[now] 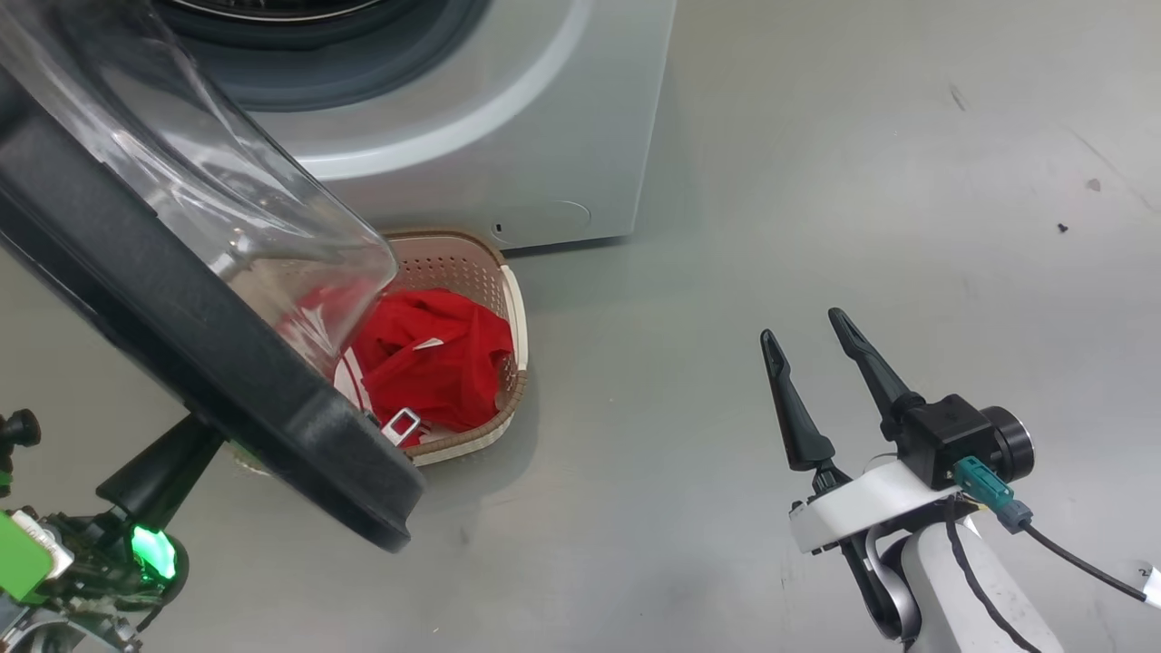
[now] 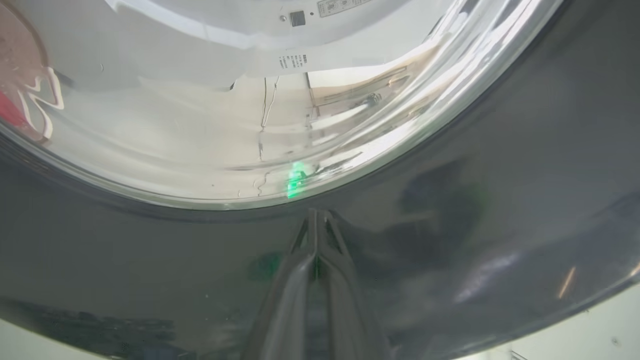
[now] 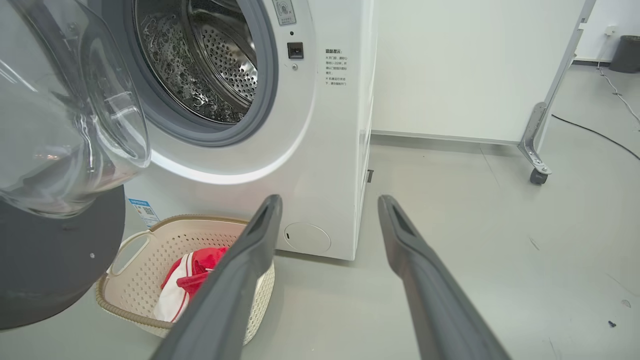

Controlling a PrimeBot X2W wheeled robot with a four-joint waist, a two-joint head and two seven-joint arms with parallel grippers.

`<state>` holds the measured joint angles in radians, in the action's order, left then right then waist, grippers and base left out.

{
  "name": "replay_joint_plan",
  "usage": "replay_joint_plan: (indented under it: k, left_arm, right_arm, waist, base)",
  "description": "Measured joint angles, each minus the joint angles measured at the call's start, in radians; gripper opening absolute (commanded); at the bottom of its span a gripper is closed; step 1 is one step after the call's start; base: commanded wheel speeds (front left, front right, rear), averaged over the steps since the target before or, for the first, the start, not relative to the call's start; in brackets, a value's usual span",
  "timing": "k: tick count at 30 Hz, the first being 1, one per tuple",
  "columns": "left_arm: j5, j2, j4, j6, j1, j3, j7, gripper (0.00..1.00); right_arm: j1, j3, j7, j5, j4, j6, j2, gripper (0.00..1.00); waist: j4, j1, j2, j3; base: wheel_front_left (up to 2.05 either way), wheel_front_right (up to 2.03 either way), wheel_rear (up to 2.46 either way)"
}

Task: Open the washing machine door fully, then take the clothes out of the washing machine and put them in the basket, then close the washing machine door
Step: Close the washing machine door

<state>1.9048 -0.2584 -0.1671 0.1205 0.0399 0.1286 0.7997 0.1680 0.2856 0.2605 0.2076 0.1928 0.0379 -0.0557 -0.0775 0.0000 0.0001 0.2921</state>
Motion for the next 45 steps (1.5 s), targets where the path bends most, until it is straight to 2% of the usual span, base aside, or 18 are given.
replay_joint_plan:
  k: [20, 21, 35, 45]
  left_arm:
    - [-0.025, -0.006, 0.033, -0.015, 0.164, -0.006, -0.041, 0.00]
    - [-0.049, -0.007, 0.039, -0.016, 0.192, -0.005, -0.049, 0.00]
    - [-0.090, -0.006, 0.105, -0.045, 0.356, -0.019, -0.102, 0.00]
    - [-0.141, 0.020, 0.206, -0.045, 0.464, -0.052, -0.148, 0.00]
  right_arm:
    - [0.041, 0.041, 0.000, 0.091, -0.041, -0.025, 0.002, 1.00]
    - [0.049, 0.046, 0.000, 0.100, -0.044, -0.031, 0.003, 1.00]
    - [0.090, 0.062, 0.000, 0.128, -0.063, -0.051, 0.004, 1.00]
    - [0.099, 0.073, 0.000, 0.149, -0.063, -0.067, 0.006, 1.00]
  waist:
    - [-0.145, 0.0000, 0.0000, 0.085]
    - [-0.158, 0.0000, 0.0000, 0.096]
    - [-0.221, 0.0000, 0.0000, 0.160]
    - [-0.240, 0.0000, 0.0000, 0.175]
  base:
    - [0.00, 0.00, 0.00]
    - [0.00, 0.00, 0.00]
    - [0.00, 0.00, 0.00]
    - [0.00, 0.00, 0.00]
